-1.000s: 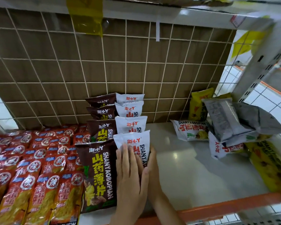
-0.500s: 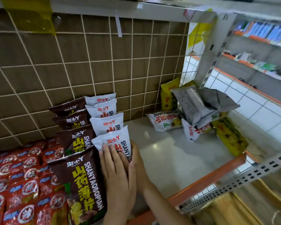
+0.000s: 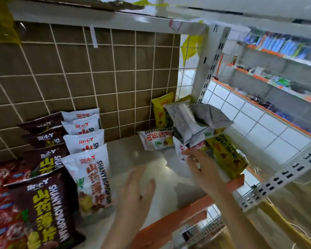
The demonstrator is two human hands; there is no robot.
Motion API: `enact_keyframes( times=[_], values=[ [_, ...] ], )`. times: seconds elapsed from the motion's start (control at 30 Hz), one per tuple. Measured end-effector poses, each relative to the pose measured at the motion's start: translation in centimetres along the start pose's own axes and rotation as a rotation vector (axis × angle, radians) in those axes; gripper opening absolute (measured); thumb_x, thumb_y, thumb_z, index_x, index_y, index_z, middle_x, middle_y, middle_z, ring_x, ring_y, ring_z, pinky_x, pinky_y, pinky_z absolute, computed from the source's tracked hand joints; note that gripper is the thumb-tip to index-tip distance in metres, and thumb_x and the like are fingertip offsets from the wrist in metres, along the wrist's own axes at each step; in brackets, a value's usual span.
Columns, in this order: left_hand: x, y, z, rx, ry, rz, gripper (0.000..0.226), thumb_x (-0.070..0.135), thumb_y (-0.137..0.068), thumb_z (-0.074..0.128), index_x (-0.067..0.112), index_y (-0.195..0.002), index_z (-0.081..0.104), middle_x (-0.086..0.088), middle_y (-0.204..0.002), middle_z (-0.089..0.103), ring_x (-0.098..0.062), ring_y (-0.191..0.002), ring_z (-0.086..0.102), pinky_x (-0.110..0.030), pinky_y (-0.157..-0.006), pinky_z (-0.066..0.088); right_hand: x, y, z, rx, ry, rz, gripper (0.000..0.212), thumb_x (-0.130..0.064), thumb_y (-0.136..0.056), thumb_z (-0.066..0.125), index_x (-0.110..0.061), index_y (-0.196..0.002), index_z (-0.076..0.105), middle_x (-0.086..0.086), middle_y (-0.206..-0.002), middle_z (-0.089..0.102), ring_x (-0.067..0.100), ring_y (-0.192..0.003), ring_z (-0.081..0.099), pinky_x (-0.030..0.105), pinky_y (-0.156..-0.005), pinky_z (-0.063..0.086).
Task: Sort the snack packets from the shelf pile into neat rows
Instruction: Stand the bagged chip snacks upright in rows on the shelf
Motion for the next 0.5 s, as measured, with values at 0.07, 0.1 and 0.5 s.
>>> enact_keyframes(
  times=[0.07,0.1,0.5],
  values=[
    [-0.3,-1.4,4.3,-0.135,0.278,-0.382,0.021,0.033,-0.093,0.055,0.021,-0.110,0.055,0.000,-0.111,0.058,-0.012,-0.094,0.052,-0.026,-0.080,0.041,1.2,-2.2,-2.3,-0.097,0.193,-0.060,0.023,-0.010,-0.094,0.049,-0.016,-0.111,0.064,-0.011,-0.089,0.057,0.015,-0.085,0.058,0.012,-0.068,0.038],
    [-0.7,-2.2,6.4,-0.153,0.518,-0.569,0.018,0.033,-0.092,0.056,0.016,-0.099,0.057,-0.003,-0.097,0.060,-0.015,-0.084,0.054,-0.028,-0.074,0.042,1.7,-3.3,-2.5,-0.191,0.265,-0.078,0.028,-0.005,-0.094,0.048,-0.013,-0.116,0.063,-0.008,-0.094,0.060,0.017,-0.091,0.057,0.012,-0.072,0.040],
    [0.0,-13.6,9.3,0.313,1.173,-0.745,0.048,0.039,-0.092,0.056,0.018,-0.135,0.050,-0.017,-0.122,0.060,-0.034,-0.101,0.062,-0.042,-0.072,0.056,3.5,-9.7,2.6,-0.697,0.633,-0.332,0.038,-0.032,-0.099,0.043,-0.007,-0.125,0.054,0.011,-0.124,0.059,0.025,-0.115,0.054,0.030,-0.095,0.039]
  ],
)
Point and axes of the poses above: each hand's wrist, its own y-axis away from the middle knuckle, its own z-axis out of the palm, x = y × z, the point moved 7 cm from there along -y, towards the middle knuckle
